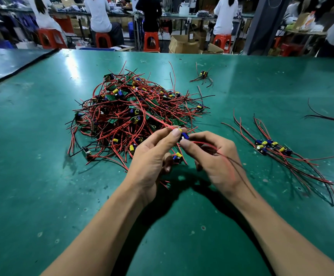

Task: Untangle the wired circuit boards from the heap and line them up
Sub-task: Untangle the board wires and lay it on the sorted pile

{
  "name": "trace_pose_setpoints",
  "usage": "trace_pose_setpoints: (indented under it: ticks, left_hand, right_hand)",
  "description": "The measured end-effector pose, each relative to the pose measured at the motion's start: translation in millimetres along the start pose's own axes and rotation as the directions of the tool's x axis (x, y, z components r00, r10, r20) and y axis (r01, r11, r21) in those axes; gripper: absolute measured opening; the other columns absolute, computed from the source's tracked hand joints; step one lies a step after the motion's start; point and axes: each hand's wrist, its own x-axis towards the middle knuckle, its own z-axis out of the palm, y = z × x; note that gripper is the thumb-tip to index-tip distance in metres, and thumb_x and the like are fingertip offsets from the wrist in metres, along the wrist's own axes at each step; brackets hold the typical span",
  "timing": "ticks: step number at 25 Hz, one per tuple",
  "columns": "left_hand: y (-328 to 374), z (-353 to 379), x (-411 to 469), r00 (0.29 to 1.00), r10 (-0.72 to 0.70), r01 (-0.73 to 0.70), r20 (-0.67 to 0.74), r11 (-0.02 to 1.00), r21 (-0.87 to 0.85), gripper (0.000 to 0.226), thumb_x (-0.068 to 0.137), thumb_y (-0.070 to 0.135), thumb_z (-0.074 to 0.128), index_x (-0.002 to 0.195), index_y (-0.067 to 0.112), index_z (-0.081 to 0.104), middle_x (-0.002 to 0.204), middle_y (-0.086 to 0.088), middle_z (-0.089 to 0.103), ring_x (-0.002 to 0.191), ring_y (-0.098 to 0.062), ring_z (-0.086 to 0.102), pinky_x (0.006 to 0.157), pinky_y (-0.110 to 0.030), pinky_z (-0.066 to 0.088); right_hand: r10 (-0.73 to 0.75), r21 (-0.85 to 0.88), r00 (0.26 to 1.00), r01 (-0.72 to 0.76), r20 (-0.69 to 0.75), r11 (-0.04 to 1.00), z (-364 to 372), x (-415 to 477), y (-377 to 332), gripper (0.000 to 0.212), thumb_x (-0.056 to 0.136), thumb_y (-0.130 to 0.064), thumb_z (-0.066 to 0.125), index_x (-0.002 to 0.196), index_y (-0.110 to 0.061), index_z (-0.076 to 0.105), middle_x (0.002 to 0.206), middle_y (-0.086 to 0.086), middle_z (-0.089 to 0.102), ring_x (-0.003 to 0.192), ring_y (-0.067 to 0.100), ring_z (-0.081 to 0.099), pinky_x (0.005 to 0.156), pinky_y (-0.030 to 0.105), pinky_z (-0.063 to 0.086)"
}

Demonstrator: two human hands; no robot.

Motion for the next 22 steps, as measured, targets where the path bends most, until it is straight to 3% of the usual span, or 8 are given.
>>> trace_pose_setpoints:
  ticks: [2, 4, 7, 12, 15, 18, 20, 22]
  left_hand:
    - [0.1, 0.9, -0.5, 1.0, 0.025, -0.025, 0.001, 1.0, -0.009, 0.033, 0.085, 0.027, 0.07, 0.113, 0.01, 0.07, 0.103, 0.005, 0.073, 0.044, -0.005, 0.035, 0.037, -0.012, 0.03]
    - [1.1, 1.5, -0.9, 0.999, 0.039, -0.039, -0.012, 0.998, -0.05, 0.034, 0.081, 0.026, 0.071, 0.112, 0.01, 0.07, 0.103, 0.004, 0.073, 0.044, -0.005, 0.035, 0.036, -0.013, 0.03]
    - [1.8, 2.5, -1.5, 0.996, 0.072, -0.075, -0.044, 0.995, -0.062, 0.034, 0.078, 0.022, 0.074, 0.11, 0.011, 0.069, 0.097, 0.003, 0.074, 0.041, -0.006, 0.038, 0.037, -0.013, 0.033]
    - [2.2, 7.6, -3.3, 0.992, 0.113, -0.117, -0.064, 0.991, -0.068, 0.03, 0.071, 0.024, 0.078, 0.1, 0.02, 0.072, 0.09, 0.002, 0.075, 0.043, -0.008, 0.054, 0.046, -0.016, 0.044]
    - [2.0, 6.5, -4.7, 0.992, 0.127, -0.128, -0.021, 0.991, -0.048, 0.035, 0.071, 0.022, 0.081, 0.105, 0.022, 0.071, 0.099, 0.001, 0.076, 0.055, -0.011, 0.064, 0.051, -0.018, 0.045]
    - [-0.6, 2.1, -4.9, 0.993, 0.104, -0.105, 0.051, 0.994, 0.03, 0.039, 0.073, 0.014, 0.08, 0.109, 0.023, 0.069, 0.108, 0.0, 0.074, 0.067, -0.012, 0.067, 0.057, -0.019, 0.048]
    - [-2.3, 0.6, -4.2, 0.998, 0.013, -0.015, 0.056, 0.999, 0.049, 0.029, 0.073, 0.013, 0.076, 0.101, 0.018, 0.071, 0.092, -0.002, 0.074, 0.063, -0.014, 0.068, 0.055, -0.019, 0.051]
    - [-2.1, 0.8, -4.4, 0.988, -0.133, 0.13, 0.081, 0.991, 0.043, 0.02, 0.074, 0.027, 0.071, 0.09, 0.014, 0.072, 0.077, -0.007, 0.07, 0.059, -0.018, 0.068, 0.054, -0.022, 0.054]
  right_hand:
    - [0.036, 0.085, 0.999, -0.038, 0.025, 0.996, 0.0, 0.5, -2.2, 0.011, 0.084, -0.034, 0.077, 0.087, -0.024, 0.075, 0.075, -0.003, 0.073, 0.057, 0.008, 0.062, 0.055, 0.018, 0.046]
    - [0.149, 0.249, 0.984, -0.169, 0.097, 0.954, 1.0, 1.0, -4.4, 0.02, 0.081, -0.037, 0.077, 0.089, -0.02, 0.076, 0.078, 0.003, 0.073, 0.051, 0.013, 0.055, 0.047, 0.023, 0.044]
    - [0.315, 0.478, 0.925, -0.38, 0.213, 0.792, 5.4, 1.4, -5.1, 0.021, 0.076, -0.036, 0.073, 0.088, -0.021, 0.08, 0.083, 0.001, 0.073, 0.05, 0.008, 0.053, 0.046, 0.019, 0.042]
    - [0.465, 0.65, 0.809, -0.575, 0.36, 0.496, 6.2, 5.2, -8.2, 0.018, 0.073, -0.03, 0.071, 0.08, -0.017, 0.08, 0.078, -0.007, 0.073, 0.048, 0.0, 0.053, 0.045, 0.013, 0.043]
    - [0.497, 0.7, 0.784, -0.588, 0.371, 0.404, 3.7, 7.5, -10.3, 0.015, 0.072, -0.026, 0.072, 0.067, -0.012, 0.078, 0.069, -0.006, 0.069, 0.046, 0.0, 0.053, 0.043, 0.012, 0.042]
    - [0.436, 0.749, 0.79, -0.583, 0.431, 0.316, -3.8, 9.3, -11.9, 0.015, 0.072, -0.024, 0.071, 0.069, -0.01, 0.074, 0.067, -0.004, 0.064, 0.047, 0.002, 0.051, 0.042, 0.011, 0.038]
    - [0.37, 0.741, 0.79, -0.6, 0.488, 0.302, -11.3, 9.9, -12.1, 0.014, 0.075, -0.025, 0.068, 0.077, -0.01, 0.071, 0.068, -0.005, 0.059, 0.048, 0.003, 0.046, 0.04, 0.011, 0.032]
    - [0.351, 0.683, 0.771, -0.635, 0.531, 0.362, -17.8, 9.2, -11.8, 0.014, 0.079, -0.027, 0.065, 0.076, -0.013, 0.069, 0.066, -0.006, 0.052, 0.047, 0.003, 0.041, 0.038, 0.011, 0.03]
